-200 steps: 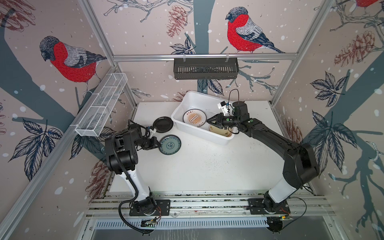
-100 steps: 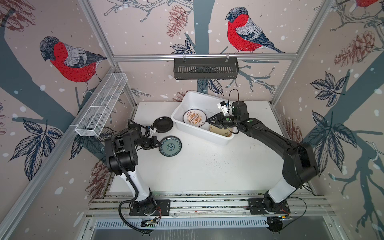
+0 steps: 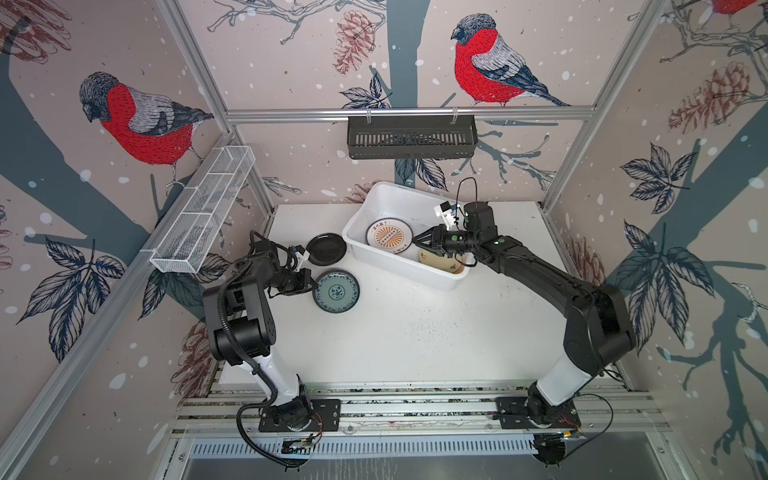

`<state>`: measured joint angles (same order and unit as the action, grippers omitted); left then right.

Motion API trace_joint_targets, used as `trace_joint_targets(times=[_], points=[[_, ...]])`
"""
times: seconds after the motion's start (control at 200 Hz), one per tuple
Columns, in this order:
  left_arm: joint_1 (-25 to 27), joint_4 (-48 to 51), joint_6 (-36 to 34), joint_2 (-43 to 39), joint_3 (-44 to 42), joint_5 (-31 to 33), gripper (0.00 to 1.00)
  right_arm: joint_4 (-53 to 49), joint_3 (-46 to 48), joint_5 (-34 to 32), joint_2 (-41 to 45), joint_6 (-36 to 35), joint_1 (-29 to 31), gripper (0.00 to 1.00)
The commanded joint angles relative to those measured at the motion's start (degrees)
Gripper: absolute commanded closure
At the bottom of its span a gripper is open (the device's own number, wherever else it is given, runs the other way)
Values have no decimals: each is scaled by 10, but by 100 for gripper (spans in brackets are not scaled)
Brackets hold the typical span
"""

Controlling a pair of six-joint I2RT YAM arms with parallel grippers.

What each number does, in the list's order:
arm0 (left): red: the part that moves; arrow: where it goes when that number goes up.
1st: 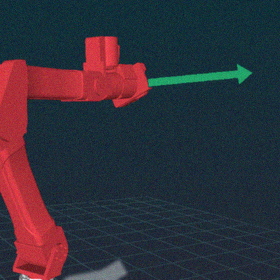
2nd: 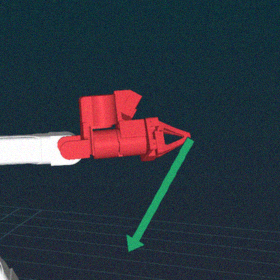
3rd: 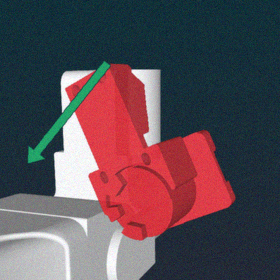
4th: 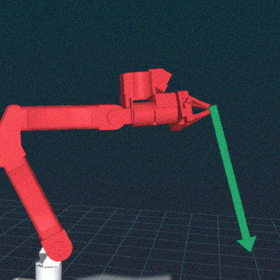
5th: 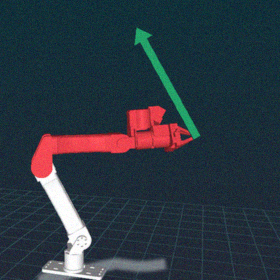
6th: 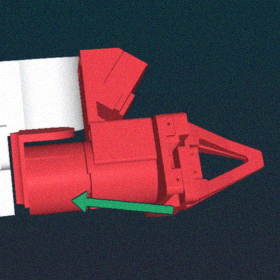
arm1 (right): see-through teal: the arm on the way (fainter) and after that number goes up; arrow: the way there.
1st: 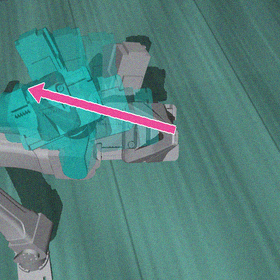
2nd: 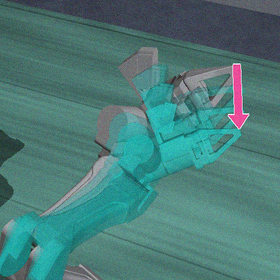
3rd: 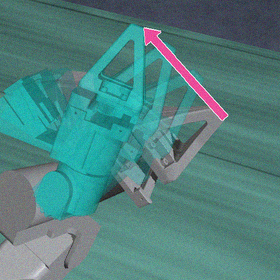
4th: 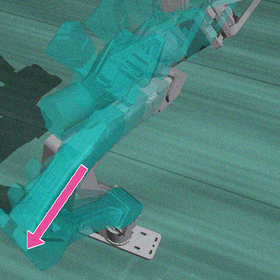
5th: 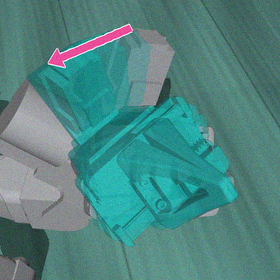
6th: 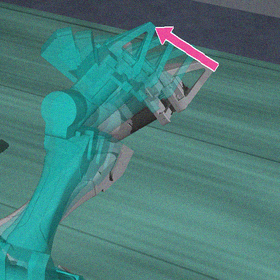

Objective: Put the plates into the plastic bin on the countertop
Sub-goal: 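Lift the blue-floral plate upright and carry it over the bin with the left gripper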

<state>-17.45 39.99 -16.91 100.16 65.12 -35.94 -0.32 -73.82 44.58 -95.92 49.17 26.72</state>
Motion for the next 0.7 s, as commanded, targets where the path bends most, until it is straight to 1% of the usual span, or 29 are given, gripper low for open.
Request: trace_joint_targets(times=[0.0, 0.14, 0.435, 0.695], points=[[-2, 26, -14, -18, 10, -17, 100, -11, -13, 6, -8, -20, -1, 73], [-2, 39, -16, -38, 17, -18, 100, -34, -27, 5, -14, -38, -2, 72], [0, 77, -25, -83, 38, -28, 100, -31, -26, 10, -14, -39, -7, 72], [20, 113, -25, -112, 78, -25, 100, -25, -22, 18, -14, -39, -16, 72]])
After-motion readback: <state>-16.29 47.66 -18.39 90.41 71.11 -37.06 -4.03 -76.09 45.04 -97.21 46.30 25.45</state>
